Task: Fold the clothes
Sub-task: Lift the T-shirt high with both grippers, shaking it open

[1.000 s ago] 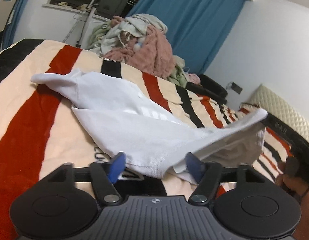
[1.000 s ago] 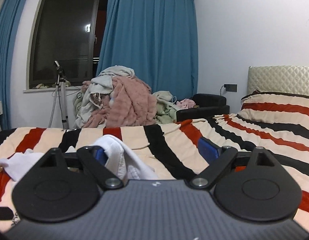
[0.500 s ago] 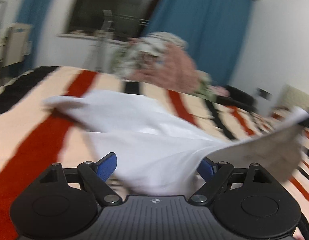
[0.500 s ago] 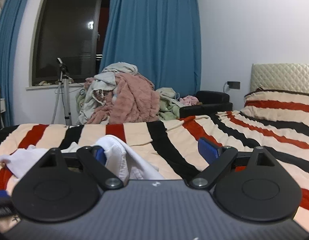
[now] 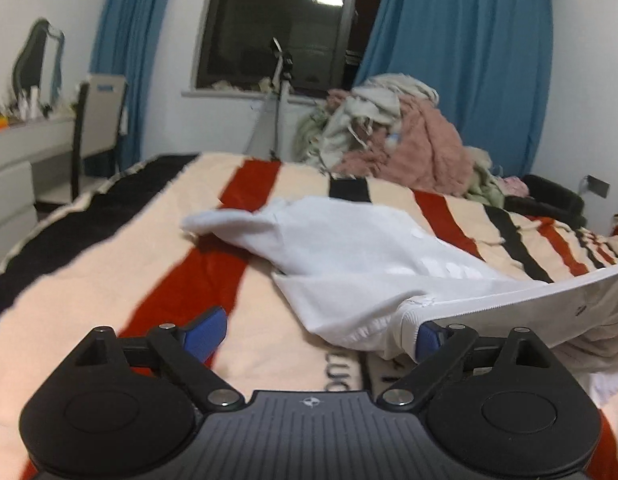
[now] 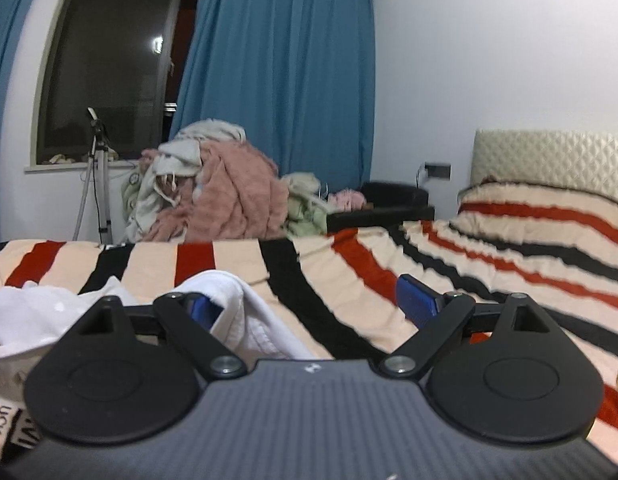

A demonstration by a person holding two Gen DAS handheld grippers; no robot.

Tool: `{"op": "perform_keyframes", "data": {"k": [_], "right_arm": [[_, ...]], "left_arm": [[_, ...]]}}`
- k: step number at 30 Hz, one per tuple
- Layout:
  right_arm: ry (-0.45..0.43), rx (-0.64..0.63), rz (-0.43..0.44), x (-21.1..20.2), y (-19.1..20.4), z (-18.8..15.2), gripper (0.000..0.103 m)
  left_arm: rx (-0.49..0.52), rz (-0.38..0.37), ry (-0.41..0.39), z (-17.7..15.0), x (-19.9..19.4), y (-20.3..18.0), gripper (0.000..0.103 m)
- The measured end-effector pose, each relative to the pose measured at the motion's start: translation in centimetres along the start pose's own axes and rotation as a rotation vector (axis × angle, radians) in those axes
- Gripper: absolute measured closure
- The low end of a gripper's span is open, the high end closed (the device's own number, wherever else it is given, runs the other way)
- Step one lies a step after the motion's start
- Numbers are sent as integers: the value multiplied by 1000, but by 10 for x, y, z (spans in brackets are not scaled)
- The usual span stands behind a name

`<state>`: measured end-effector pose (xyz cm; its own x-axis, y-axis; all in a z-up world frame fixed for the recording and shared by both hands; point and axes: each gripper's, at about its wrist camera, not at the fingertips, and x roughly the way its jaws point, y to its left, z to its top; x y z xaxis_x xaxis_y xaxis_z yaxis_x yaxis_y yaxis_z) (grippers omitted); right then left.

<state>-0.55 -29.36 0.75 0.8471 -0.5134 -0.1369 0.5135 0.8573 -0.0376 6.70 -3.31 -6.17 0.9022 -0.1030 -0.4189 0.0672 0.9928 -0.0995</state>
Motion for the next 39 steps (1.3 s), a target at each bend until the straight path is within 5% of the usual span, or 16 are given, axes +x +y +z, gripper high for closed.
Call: {"op": "perform_keyframes", "data": {"k": [3, 8, 12, 20, 29, 34, 39], "right_arm": [[34, -38, 23, 5, 7, -6, 12], [282, -109, 77, 38, 24, -33, 12], [349, -85, 87, 44, 23, -41, 12], [141, 36, -3, -2, 1, -22, 12], [-19, 202, 15, -73, -20, -2, 12], [-119, 196, 84, -101, -33, 57, 12], [-208, 202, 152, -121, -47, 155, 12]], "left_arm": [[-35, 53, -45, 4, -10, 7, 9], [-156, 81, -92, 11, -30, 30, 9], [-231, 94, -136, 13, -54, 42, 9], [-216, 76, -294, 3, -131, 28, 9], [-341, 119, -355, -16, -217, 32, 9], [-305, 106, -508, 22, -274, 29, 8], [-246, 96, -635, 106, -335, 10, 8]]}}
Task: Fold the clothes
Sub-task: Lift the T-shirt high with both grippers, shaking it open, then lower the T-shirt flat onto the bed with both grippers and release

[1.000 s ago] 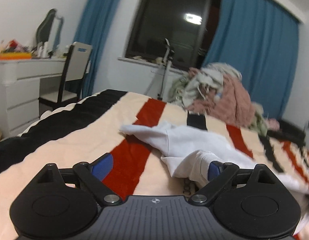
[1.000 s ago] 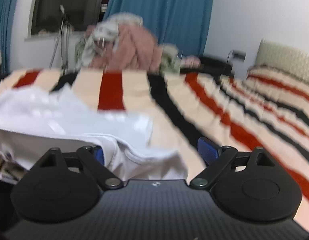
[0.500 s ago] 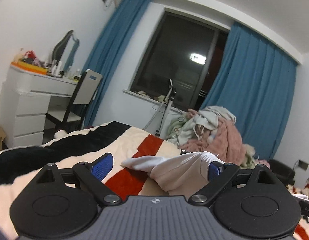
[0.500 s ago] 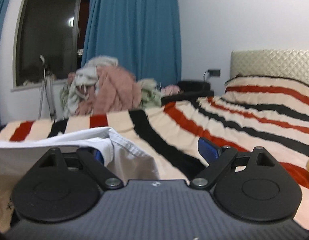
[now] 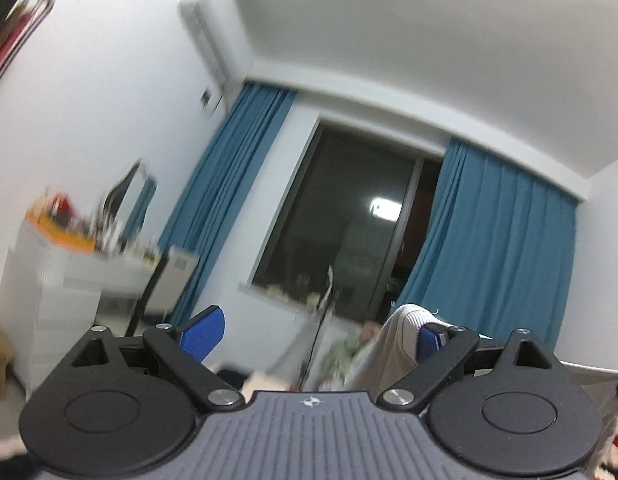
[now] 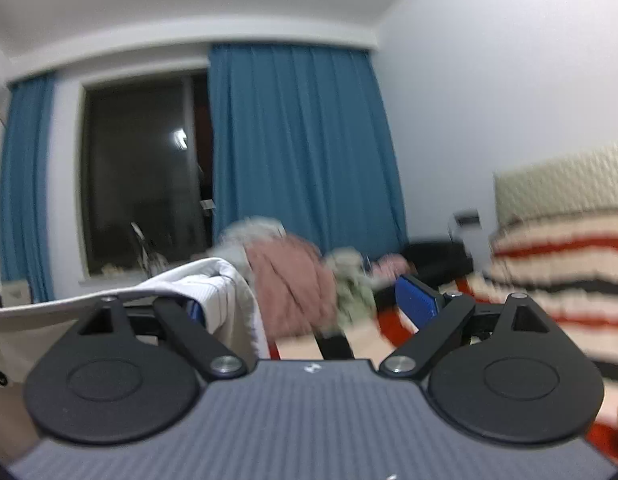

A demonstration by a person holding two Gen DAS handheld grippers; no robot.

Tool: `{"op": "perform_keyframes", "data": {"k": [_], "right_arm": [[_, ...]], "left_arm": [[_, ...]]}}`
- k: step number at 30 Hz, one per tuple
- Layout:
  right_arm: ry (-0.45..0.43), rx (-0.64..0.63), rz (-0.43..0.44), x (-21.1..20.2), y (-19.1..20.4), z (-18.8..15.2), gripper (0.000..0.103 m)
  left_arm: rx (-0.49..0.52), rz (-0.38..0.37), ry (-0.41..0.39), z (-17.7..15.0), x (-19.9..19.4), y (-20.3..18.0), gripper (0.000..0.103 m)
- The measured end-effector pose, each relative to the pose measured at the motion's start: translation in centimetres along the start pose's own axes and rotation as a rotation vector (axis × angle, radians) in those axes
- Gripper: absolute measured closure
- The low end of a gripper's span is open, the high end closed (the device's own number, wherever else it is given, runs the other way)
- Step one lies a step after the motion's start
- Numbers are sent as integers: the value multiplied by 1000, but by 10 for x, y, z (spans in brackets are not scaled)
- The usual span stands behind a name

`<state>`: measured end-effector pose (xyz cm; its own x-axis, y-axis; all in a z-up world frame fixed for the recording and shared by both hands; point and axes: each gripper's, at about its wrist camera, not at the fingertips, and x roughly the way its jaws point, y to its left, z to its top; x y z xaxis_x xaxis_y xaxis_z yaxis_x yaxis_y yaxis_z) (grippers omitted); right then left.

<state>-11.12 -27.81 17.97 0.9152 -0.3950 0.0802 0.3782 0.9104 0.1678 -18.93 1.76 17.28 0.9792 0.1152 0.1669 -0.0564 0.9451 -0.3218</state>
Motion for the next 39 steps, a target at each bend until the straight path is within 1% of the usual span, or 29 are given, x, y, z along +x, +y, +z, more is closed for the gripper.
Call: {"op": "perform_keyframes", "data": {"k": [2, 4, 6, 9, 11, 14, 16, 18, 20, 22, 25, 28, 29, 31, 32, 34, 36, 38, 39], "right_arm": [[-36, -11, 38, 0, 5, 49, 12], [-48, 8, 95, 2, 9, 99, 12], [-64, 19, 124, 5, 13, 143, 12], [-108, 32, 149, 13, 19, 204, 12], [-127, 61, 177, 22, 21, 240, 12], [-153, 56, 186, 38, 32, 280, 12], [-166, 20, 178, 56, 42, 295, 12], [-157, -23, 172, 80, 52, 297, 12], [-116, -60, 171, 110, 60, 286, 12], [-52, -89, 168, 148, 67, 263, 12], [42, -109, 148, 217, 74, 210, 12], [118, -138, 109, 295, 81, 147, 12], [140, -147, 98, 321, 83, 125, 12], [193, -160, 78, 377, 86, 74, 12], [218, -164, 72, 403, 86, 48, 12], [255, -185, 57, 453, 88, -15, 12], [301, -226, 39, 492, 93, -79, 12], [384, -248, 33, 532, 96, -137, 12], [440, -257, 35, 551, 98, -166, 12]], "left_arm": [[-1, -10, -56, 44, 0, -15, 8], [15, -2, -114, 92, 2, -33, 8], [20, -15, -166, 140, 7, -49, 6], [34, -38, -205, 199, 18, -77, 4], [34, -55, -230, 233, 24, -94, 4], [59, -59, -269, 269, 42, -120, 1], [72, -68, -247, 283, 67, -134, 0], [85, -70, -208, 284, 102, -139, 0], [103, -68, -149, 265, 142, -142, 0], [122, -68, -81, 239, 187, -142, 0], [147, -73, 31, 168, 265, -140, 0], [158, -73, 141, 90, 341, -141, 0], [159, -69, 176, 61, 369, -139, 0], [157, -57, 238, -7, 436, -129, 0], [155, -47, 280, -41, 463, -124, 0], [152, -28, 363, -109, 517, -113, 0], [151, -6, 456, -183, 564, -102, 0], [153, 10, 552, -251, 603, -84, 1], [153, 14, 604, -283, 622, -69, 1]]}}
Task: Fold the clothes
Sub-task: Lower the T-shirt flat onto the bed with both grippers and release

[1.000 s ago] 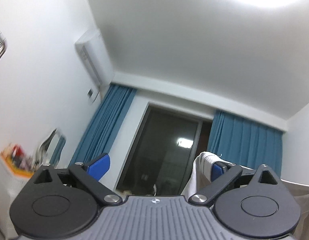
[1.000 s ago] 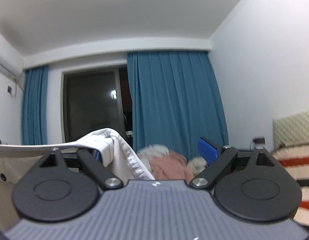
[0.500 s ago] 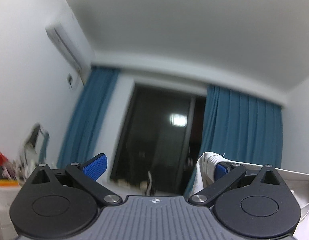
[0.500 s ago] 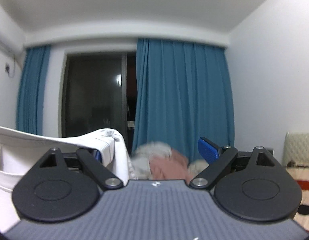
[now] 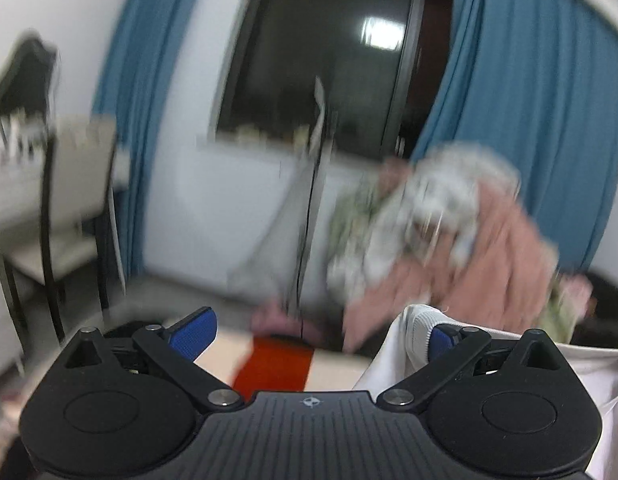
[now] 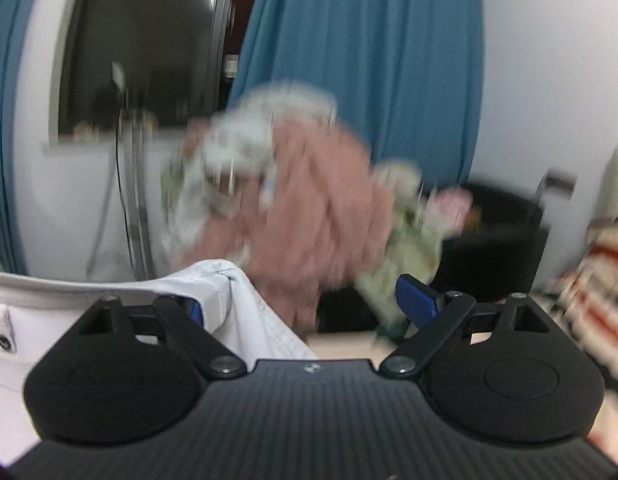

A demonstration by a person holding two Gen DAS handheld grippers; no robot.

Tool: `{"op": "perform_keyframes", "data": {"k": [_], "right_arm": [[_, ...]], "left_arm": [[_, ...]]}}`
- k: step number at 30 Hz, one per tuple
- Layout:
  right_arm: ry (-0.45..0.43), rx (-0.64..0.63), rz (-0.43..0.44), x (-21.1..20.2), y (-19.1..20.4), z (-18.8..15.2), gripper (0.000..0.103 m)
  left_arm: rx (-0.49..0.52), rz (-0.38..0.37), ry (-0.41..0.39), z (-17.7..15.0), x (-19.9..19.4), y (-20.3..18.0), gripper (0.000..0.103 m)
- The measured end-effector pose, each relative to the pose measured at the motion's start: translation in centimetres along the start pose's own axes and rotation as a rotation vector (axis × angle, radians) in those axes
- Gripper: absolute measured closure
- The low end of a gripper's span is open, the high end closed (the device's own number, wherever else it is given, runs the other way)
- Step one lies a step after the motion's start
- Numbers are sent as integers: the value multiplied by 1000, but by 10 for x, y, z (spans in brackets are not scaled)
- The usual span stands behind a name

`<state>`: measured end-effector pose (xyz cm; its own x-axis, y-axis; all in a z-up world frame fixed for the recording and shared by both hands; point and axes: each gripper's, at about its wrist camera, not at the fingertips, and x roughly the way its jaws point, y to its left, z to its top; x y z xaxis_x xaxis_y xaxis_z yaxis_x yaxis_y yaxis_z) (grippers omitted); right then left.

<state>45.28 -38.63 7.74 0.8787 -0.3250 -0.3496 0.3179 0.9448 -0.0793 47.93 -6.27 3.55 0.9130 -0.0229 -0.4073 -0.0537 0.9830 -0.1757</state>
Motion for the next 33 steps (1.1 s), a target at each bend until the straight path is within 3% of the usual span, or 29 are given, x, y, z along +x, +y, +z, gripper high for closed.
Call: {"op": "perform_keyframes", "data": {"k": [5, 8, 10, 13, 15, 18, 19, 26, 33], "right_arm": [[271, -64, 65, 95, 34, -79, 12], [433, -197, 110, 120, 51, -99, 12], [474, -323, 128, 128, 67, -98, 12], [549, -407, 136, 129, 84, -79, 12], [587, -410, 196, 118, 92, -67, 12], [572, -335, 240, 95, 96, -48, 12], [561, -305, 247, 86, 96, -41, 12], [369, -121, 289, -6, 79, -25, 12], [237, 0, 311, -169, 39, -49, 12]], "left_arm": [[52, -18, 268, -63, 147, 42, 5], [187, -34, 375, -80, 190, 46, 7], [286, -46, 421, -73, 197, 37, 7], [399, -84, 520, -52, 196, 22, 6], [415, -109, 571, -35, 193, 12, 4], [419, -217, 634, -13, 173, 4, 2], [418, -240, 632, -9, 165, 4, 2], [348, -242, 389, -10, 48, 8, 2], [259, -222, 214, -45, -124, 38, 3]]}}
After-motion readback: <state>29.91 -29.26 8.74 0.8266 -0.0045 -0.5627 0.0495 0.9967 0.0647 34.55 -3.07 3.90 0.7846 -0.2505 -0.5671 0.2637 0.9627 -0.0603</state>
